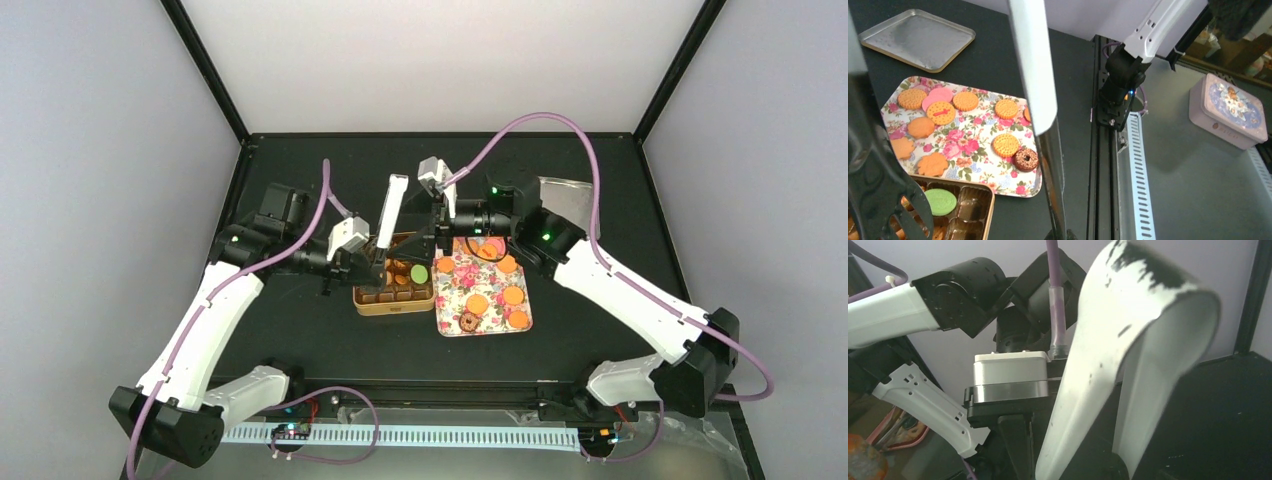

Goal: Pack the cookies
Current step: Pass from the left arm to the right

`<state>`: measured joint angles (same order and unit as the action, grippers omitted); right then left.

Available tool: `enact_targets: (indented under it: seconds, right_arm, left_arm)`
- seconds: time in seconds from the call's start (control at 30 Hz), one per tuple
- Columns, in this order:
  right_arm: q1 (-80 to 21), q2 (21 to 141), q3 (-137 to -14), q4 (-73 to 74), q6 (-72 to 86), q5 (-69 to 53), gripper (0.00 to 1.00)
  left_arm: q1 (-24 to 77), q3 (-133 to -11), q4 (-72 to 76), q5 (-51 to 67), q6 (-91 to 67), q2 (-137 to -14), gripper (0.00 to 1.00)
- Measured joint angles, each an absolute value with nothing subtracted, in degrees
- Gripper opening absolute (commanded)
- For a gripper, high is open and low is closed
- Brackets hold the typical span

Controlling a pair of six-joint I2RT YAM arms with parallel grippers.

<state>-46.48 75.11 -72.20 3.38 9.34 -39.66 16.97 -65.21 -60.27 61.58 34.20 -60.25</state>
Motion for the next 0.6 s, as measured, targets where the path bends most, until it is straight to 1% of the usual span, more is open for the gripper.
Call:
enact_targets:
  seconds: [0.13, 0.2, 0.5, 0.6]
  right_arm:
    - [-46.4, 77.0, -73.1, 4.4, 9.1, -41.4, 0.99]
    - [-46.3, 77.5, -73.9, 4.9, 8.9, -42.4, 0.97]
    - [-45.0, 80.9, -78.7, 8.3, 6.8, -48.2, 0.77]
    - [-44.9, 82.2, -78.7, 9.1, 6.9, -50.4, 0.72]
  left_arm:
    - [17.3, -64.5, -61.5, 59.9, 36.4, -60.2, 0.02]
    - [17.6, -64.3, -62.0, 59.0, 37.5, -60.2, 0.02]
    - [18.3, -64.3, -64.1, 56.7, 40.7, -60.0, 0.02]
    - [18.6, -64.3, -64.3, 56.2, 41.2, -59.9, 0.02]
